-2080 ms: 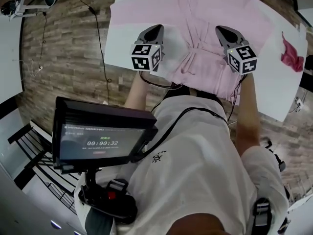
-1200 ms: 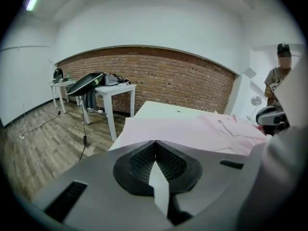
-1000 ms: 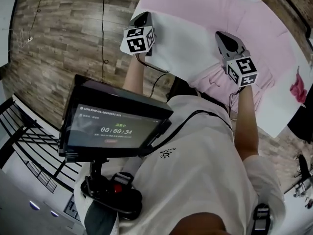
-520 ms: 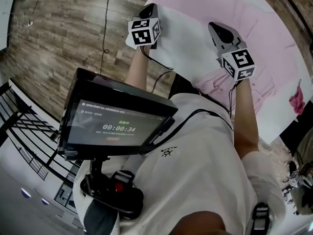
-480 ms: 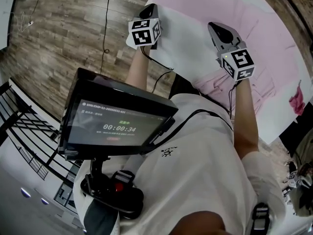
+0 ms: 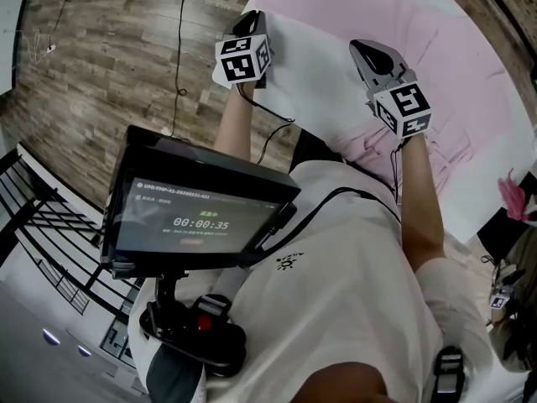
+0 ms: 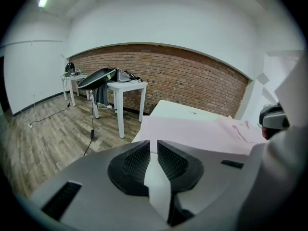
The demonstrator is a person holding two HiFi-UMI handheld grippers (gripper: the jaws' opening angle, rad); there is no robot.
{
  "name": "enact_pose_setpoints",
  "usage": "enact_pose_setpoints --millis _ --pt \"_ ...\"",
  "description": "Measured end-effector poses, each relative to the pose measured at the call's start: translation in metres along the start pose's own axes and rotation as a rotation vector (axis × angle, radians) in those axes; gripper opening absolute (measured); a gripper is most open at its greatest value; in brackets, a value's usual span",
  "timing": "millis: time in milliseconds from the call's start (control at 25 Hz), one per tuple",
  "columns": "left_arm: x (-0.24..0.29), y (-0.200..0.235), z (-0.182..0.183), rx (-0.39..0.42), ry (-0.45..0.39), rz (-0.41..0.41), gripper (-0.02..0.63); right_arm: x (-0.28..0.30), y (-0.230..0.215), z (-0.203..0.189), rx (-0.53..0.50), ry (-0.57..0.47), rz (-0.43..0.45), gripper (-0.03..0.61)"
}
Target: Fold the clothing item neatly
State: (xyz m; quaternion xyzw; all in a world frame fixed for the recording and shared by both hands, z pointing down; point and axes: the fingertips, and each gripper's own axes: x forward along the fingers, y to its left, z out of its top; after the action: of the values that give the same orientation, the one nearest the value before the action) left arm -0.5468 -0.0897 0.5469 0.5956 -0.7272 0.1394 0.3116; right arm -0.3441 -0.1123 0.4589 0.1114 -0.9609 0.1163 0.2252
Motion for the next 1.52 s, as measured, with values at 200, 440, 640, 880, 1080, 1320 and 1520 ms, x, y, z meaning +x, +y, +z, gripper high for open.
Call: enact_pose_setpoints --millis 200,440,640,880,1080,1320,1520 --pt "0.016 0.0 -0.009 -0.001 0.013 -0.007 0.066 0.004 -0.01 -0.012 0.009 0.001 -0.013 0.003" --pt "0.03 0.003 -0.012 -0.006 0.026 0.006 0.101 0.006 -0.017 -0.022 0.022 0.011 -0.028 0.003" --pt "0.033 0.01 -0.011 -0.025 0.042 0.037 0.142 0.003 -0.017 -0.024 0.025 0.022 -0.034 0.003" --pt "0.041 0.014 -0.013 -0.029 0.078 0.065 0.172 -0.002 -0.018 -0.021 0.028 0.023 -0.048 0.003" --pt "0.046 0.015 -0.01 -0.05 0.094 0.06 0.172 -0.01 -0.02 -0.024 0.034 0.036 -0.069 0.003" --pt "0.047 0.02 -0.007 -0.102 0.122 0.069 0.172 -0.015 -0.02 -0.017 0.033 0.029 -0.084 0.003" --pt "0.045 0.023 -0.006 -0.139 0.13 0.075 0.17 -0.018 -0.021 -0.015 0.031 0.032 -0.09 0.003"
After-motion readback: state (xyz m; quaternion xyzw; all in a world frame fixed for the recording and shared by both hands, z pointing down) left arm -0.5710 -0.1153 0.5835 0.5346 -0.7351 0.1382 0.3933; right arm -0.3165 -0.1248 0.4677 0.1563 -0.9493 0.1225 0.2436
